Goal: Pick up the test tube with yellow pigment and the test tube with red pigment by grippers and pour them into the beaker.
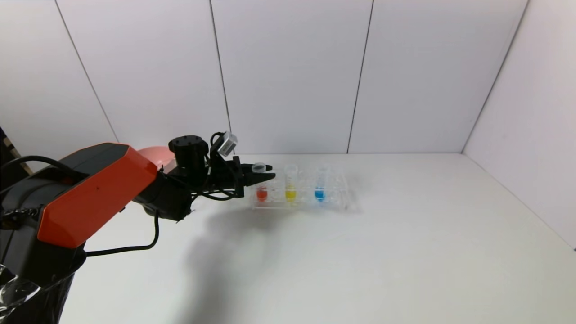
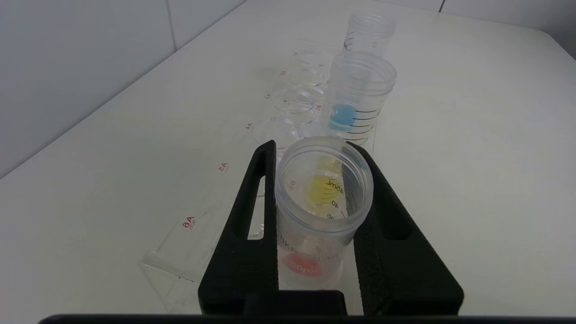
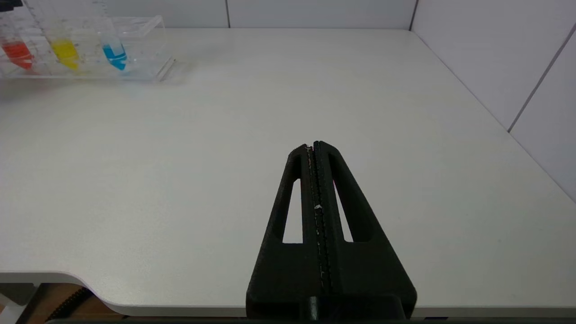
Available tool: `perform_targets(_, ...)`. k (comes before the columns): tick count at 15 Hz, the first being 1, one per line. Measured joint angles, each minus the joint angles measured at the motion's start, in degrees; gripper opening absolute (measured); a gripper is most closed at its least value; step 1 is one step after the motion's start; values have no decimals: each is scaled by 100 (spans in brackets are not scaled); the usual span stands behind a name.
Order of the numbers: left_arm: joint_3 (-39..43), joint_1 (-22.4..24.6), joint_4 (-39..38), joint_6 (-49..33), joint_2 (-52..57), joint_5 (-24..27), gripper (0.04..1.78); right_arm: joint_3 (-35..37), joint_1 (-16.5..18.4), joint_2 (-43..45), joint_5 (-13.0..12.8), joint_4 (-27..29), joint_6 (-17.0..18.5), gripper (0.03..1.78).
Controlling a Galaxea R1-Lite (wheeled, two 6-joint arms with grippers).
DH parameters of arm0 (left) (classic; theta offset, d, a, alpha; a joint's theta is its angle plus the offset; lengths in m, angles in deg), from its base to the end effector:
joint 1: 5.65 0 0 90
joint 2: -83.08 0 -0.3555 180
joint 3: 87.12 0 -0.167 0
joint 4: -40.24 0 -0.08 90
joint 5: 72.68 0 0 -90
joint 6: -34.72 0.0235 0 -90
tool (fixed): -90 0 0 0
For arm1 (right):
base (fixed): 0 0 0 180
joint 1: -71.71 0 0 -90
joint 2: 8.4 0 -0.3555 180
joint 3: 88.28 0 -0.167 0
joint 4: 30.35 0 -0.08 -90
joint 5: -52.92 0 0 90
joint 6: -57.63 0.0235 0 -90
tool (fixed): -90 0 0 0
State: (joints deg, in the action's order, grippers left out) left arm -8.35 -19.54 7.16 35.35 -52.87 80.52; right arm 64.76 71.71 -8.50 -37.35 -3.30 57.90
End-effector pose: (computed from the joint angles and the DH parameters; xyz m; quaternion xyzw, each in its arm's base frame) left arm 0.4642 -0.1364 0.1495 -0.0017 0.0096 -0.6231 0.7821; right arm -0.1030 -0.0001 0.0757 0.0024 0.0017 -0.0024 1.0000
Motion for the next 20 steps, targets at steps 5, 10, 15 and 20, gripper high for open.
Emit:
perform_targets(5, 50, 6, 11, -195, 211, 4, 49, 0, 0, 0, 0, 0, 0, 11)
perform_targets(10, -72, 6, 94, -276, 464, 15, 49, 0, 0, 0, 0, 0, -2, 11)
perform_targets(15, -435, 35, 601, -276, 673, 23, 49, 0, 0, 0, 2, 0, 0, 11)
perform_targets(20, -634, 204, 1091, -453, 1162, 17, 49, 0, 0, 0, 0, 0, 0, 11)
